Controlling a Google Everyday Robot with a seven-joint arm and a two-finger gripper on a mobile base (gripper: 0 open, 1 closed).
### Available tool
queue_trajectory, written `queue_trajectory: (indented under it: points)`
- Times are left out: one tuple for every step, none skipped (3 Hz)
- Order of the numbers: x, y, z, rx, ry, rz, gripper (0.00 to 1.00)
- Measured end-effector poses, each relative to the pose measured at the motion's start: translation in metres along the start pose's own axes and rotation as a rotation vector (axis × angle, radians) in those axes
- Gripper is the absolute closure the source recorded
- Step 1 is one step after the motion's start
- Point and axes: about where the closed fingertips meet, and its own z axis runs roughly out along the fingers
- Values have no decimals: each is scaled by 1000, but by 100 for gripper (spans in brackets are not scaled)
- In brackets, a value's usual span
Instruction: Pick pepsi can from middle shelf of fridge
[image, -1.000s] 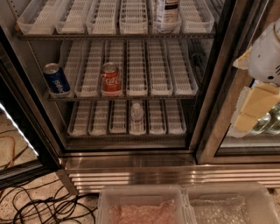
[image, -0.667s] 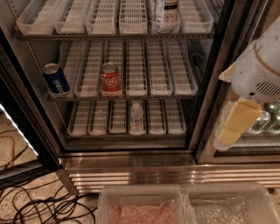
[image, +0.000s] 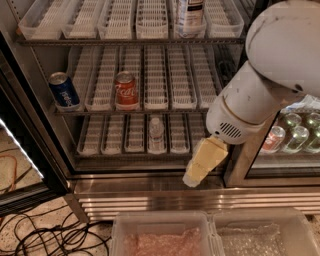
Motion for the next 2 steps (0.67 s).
queue_trajectory:
  points:
    - [0, 0, 0, 0, 1, -1, 0]
    - [-24, 6, 15, 0, -74, 15, 0]
